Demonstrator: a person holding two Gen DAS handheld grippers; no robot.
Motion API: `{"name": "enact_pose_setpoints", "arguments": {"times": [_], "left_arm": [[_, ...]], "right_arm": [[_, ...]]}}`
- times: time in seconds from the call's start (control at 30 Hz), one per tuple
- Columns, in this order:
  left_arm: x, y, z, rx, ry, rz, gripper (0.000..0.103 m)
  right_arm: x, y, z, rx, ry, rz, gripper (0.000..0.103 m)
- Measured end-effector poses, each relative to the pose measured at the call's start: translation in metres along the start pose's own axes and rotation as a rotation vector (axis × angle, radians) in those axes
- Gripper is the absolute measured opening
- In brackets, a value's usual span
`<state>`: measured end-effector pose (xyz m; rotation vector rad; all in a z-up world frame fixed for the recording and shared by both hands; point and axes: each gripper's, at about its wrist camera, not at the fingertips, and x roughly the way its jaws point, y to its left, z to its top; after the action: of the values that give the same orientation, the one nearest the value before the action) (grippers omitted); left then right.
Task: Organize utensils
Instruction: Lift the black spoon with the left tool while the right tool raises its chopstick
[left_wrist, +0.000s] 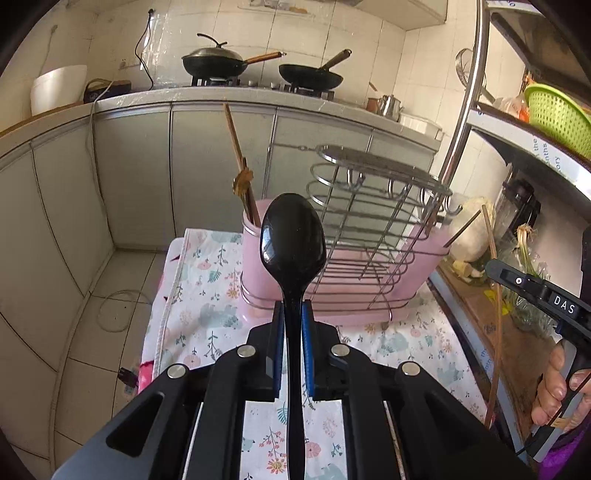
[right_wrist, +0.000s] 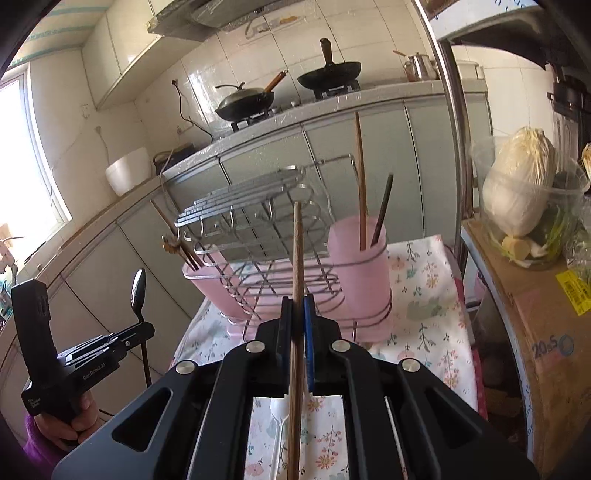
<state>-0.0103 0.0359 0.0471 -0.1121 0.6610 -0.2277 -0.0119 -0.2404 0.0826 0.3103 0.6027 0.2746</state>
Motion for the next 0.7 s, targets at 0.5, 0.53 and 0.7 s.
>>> {"name": "enact_pose_setpoints", "arguments": {"times": [0.5, 0.53, 0.7], "left_arm": [[-0.049, 0.015, 0.072, -0.079, -0.354, -0.064, 0.008], [-0.047, 0.016, 0.077, -0.085, -0.372, -0.064, 0.008], [-0.028, 0.017, 0.097, -0.094, -0.444, -0.041, 0.008]], "right_arm": [[-0.026, 0.0, 0.073, -0.017, -0.329, 0.015, 0.007], [-0.024, 0.0, 0.076, -0.019, -0.345, 0.014, 0.007], [-0.015, 0.002, 0.09, -0.056, -0.422, -0.008, 0.007]]}}
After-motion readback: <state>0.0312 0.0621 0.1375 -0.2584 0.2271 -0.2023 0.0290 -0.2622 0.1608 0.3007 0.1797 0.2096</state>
